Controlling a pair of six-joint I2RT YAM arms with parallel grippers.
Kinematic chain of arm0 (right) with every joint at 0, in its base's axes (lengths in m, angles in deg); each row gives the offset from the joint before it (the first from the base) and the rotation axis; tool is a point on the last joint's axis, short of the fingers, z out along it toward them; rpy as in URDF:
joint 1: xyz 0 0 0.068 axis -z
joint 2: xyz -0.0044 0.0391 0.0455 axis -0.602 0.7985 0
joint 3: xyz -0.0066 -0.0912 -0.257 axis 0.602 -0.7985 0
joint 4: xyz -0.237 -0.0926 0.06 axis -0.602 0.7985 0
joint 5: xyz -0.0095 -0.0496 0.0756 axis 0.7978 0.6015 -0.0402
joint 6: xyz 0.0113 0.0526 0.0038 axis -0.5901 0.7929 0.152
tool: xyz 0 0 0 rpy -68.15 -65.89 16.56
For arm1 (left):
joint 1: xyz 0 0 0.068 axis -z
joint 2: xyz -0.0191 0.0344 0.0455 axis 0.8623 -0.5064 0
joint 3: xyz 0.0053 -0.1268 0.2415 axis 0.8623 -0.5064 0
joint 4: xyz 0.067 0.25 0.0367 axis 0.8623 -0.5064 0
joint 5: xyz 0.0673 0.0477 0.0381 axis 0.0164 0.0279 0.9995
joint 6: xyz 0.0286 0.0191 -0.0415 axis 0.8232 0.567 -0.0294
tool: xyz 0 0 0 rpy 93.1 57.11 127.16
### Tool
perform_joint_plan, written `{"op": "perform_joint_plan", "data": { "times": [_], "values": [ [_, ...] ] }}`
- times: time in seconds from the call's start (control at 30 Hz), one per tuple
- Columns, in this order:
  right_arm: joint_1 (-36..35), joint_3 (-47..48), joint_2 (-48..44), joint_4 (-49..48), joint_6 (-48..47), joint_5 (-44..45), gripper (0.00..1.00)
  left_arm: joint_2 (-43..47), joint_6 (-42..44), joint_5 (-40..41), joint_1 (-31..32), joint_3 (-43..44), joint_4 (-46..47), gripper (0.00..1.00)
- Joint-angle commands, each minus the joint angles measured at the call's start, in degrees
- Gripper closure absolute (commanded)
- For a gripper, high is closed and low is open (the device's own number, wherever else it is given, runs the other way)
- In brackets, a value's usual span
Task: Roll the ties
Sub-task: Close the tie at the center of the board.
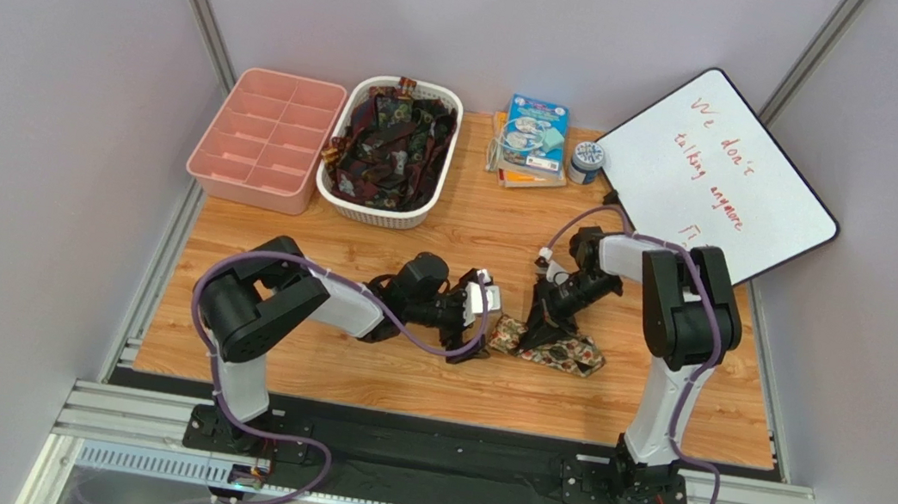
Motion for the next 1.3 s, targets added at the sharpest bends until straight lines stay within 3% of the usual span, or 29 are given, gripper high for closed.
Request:
{"op": "perform_joint_plan", "data": {
  "times": [0.0,0.4,0.93,1.07,1.1,1.2,1.27],
  "values": [
    [-0.12,1.11,3.6,-1.27,-1.53,8.02,1.0,-2.29,2.95,-4.96,0.13,1.65,8.53,0.0],
    [-0.39,1.65,2.99,0.22,-2.67,4.24,1.0,-1.15,18.51,-9.71,2.32,2.18,6.87,0.01],
    [-4.25,1.47,1.23,1.45,-3.55,-0.24,1.0,-2.03,20.45,-10.75,4.18,4.47,0.1,0.0],
    [-5.04,1.47,0.88,1.63,-3.64,-2.61,1.0,-2.64,19.06,-10.67,4.35,4.73,-3.23,0.16],
    [-4.79,1.47,0.79,1.54,-5.03,-4.01,1.0,-2.99,18.18,-10.41,4.35,4.81,-4.2,0.26],
    [-4.96,1.64,-0.52,1.54,-5.48,-6.73,1.0,-3.87,15.2,-8.22,4.35,4.55,-5.18,0.4],
    [-4.87,1.73,-2.36,1.89,-6.18,-7.8,1.0,-4.58,13.69,-6.37,4.27,4.55,-6.31,0.46]
  ]
}}
